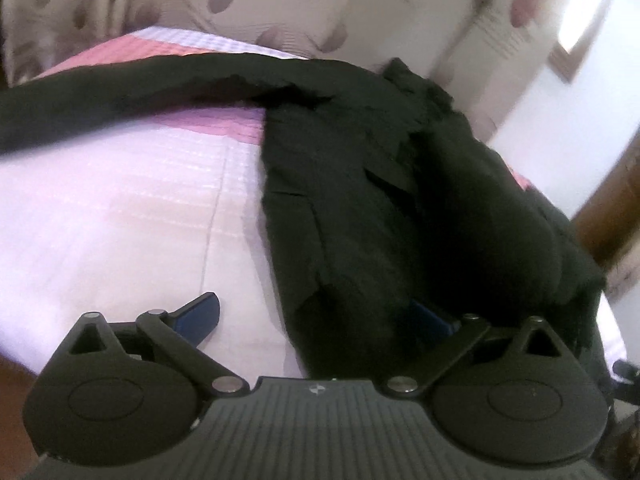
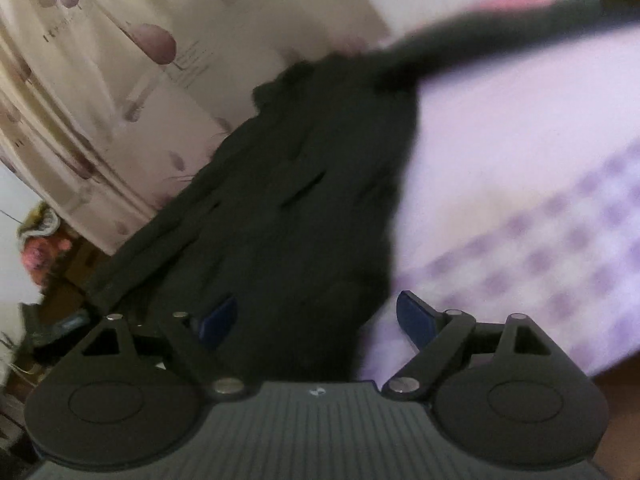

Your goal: Fold large clothes

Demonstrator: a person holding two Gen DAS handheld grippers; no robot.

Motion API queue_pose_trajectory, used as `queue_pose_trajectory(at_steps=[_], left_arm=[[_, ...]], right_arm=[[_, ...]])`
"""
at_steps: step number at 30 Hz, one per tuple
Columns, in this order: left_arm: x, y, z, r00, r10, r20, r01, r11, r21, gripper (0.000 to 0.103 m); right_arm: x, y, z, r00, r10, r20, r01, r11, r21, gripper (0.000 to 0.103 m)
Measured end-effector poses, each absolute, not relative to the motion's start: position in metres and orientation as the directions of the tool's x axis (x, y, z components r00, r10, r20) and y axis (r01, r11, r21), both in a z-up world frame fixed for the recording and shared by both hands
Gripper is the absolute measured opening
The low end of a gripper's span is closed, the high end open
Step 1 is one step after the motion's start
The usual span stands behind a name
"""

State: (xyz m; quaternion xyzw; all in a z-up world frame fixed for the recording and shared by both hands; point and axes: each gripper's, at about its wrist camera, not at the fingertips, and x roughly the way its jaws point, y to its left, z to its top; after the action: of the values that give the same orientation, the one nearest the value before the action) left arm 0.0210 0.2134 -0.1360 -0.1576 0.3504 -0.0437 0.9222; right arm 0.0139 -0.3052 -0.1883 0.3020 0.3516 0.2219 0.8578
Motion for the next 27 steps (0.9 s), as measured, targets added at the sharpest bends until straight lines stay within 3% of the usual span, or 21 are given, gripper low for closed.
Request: queue_pose_trajectory(at_steps=[1,3,4,5,6,7,10,14,17,22,26,27], left_arm=[[0.020,0.211,-0.136,0.747,-0.211,-0.631,-0.002,0.948,-0.318,0.097],[0.018,0.204,-0.138,0.743,-0.244,-0.623,0.051,0.949,-0.311,0.090],[0.017,0.200,-0.139,0.746,-0.235,-0.623,0.057,0.955,-0.292,0.086],[0.016,0.196,-0.140,0.752,-0.215,-0.623,0.058,0.963,-0.262,0.079],[0.016,0.192,-0.140,0.755,-0.206,-0.622,0.068,0.969,-0.238,0.055],[0.015,0.190,-0.139,0.754,-0.213,-0.622,0.082,0.969,-0.232,0.038],[0.010,0.186,-0.127,0.765,-0.210,-0.609,0.101,0.973,-0.208,0.025],[-0.012,0.196,-0.095,0.812,-0.171,-0.558,0.090,0.981,-0.170,0.022],[-0.033,0.212,-0.084,0.829,-0.136,-0.543,0.063,0.987,-0.151,0.022],[-0.040,0.219,-0.124,0.761,-0.068,-0.646,0.000,0.995,-0.104,0.026],[-0.052,0.215,-0.120,0.807,-0.033,-0.590,-0.019,0.996,-0.083,0.028],[-0.054,0.213,-0.113,0.823,-0.024,-0.567,-0.017,0.998,-0.068,0.041]], right_arm=[[0.006,-0.300,-0.189,0.650,0.611,-0.451,-0.169,0.695,0.698,0.087],[0.003,-0.287,-0.191,0.647,0.630,-0.430,-0.171,0.669,0.723,0.067],[0.004,-0.284,-0.193,0.649,0.627,-0.430,-0.168,0.670,0.723,0.034],[0.012,-0.275,-0.190,0.641,0.626,-0.443,-0.158,0.673,0.722,0.020],[0.015,-0.276,-0.192,0.640,0.628,-0.443,-0.149,0.667,0.730,0.018],[0.014,-0.277,-0.192,0.645,0.629,-0.435,-0.144,0.658,0.739,0.013],[0.008,-0.292,-0.162,0.687,0.603,-0.404,-0.181,0.681,0.709,0.011],[-0.011,-0.330,-0.107,0.770,0.536,-0.348,-0.206,0.723,0.659,0.010],[-0.024,-0.354,-0.091,0.793,0.477,-0.380,-0.175,0.775,0.607,0.010],[-0.032,-0.370,-0.157,0.705,0.422,-0.569,-0.024,0.817,0.576,0.010],[-0.039,-0.381,-0.191,0.720,0.454,-0.524,0.037,0.730,0.683,0.014],[-0.039,-0.380,-0.190,0.728,0.451,-0.516,0.040,0.724,0.688,0.016]])
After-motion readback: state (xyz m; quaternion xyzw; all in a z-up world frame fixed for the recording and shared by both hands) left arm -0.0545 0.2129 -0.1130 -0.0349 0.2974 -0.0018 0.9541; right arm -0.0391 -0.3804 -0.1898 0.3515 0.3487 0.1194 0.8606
